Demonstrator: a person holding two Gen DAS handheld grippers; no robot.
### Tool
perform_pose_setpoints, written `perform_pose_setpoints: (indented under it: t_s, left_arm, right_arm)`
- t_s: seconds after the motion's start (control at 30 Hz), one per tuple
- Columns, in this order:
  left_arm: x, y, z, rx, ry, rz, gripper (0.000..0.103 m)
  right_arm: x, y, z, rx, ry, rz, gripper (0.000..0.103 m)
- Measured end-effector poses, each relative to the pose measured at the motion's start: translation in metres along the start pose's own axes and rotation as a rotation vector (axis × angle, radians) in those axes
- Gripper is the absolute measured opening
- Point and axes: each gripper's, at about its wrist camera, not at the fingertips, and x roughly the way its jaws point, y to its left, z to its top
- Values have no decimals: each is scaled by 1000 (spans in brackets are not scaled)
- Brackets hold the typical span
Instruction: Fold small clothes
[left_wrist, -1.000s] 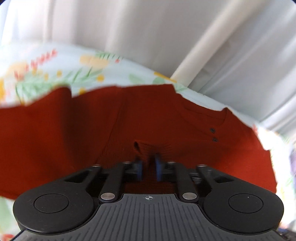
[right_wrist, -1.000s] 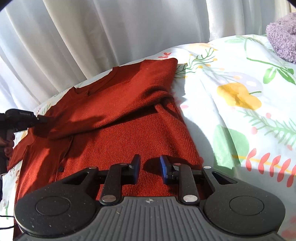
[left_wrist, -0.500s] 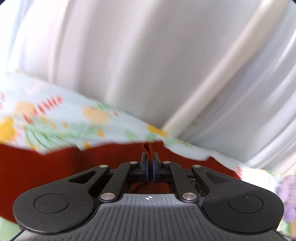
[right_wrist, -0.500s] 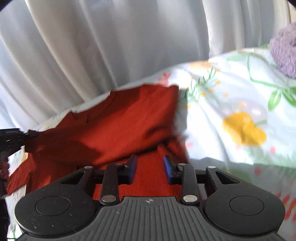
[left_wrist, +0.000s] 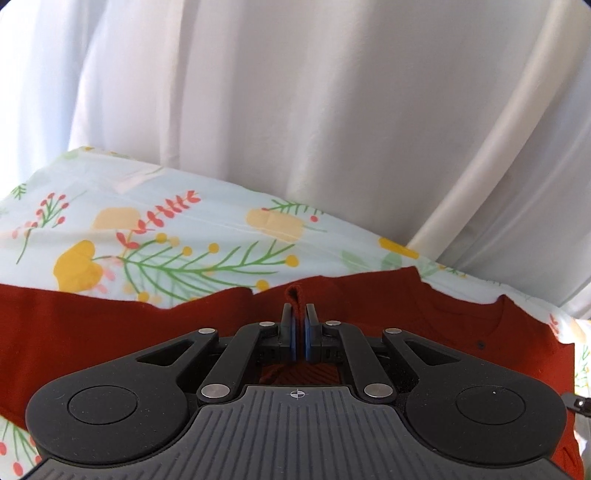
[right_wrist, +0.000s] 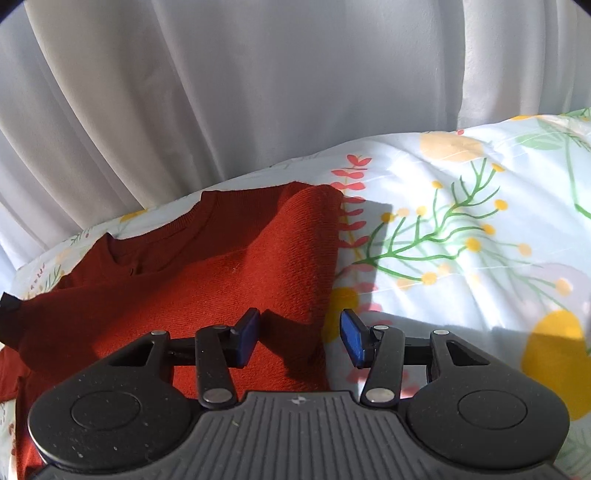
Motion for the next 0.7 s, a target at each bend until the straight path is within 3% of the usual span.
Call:
perform_pose_setpoints:
  t_s: [0.03,0.1,0.13,0.17,0.3,0.4,0.47,0.57,0.63,0.7]
  left_arm:
    - [2,1,-1,0,8,-3,6]
    - [5,-2,-4,6,16,-10,6]
    - [7,-4,-5,14,17,-17,6]
    - [7,-7,-6,21,15,-27,6]
    - [13,-23,-10,36,24,-88,6]
    - [26,-34,-17,96,26,-50,6]
    - [34,-33,-22,111,45,0,7]
    - [22,-28,-23,96,33,74,25]
    - [1,-32,-22,106,-43,69,56]
    - [-14,-42,-23,79,-97,16,74]
  right_arm:
    - [-1,-1,0,7,-8,15,47]
    - [-1,3,0,-14,-19,23,30]
    - [1,8,-1,-50,-23,7,17]
    - [2,13,-3,-91,-34,-11,12]
    - [-6,24,-5,-206,-131,-137,9]
    - [0,9,-3,-160,-123,-208,8]
    - [5,6,-6,-169,-125,-211,8]
    - [-2,8,-4,-178,-133,-226,18]
    - [-16,7,-3,-147,-180,-230,23]
    - [-32,10,-3,-142,-244,-163,26]
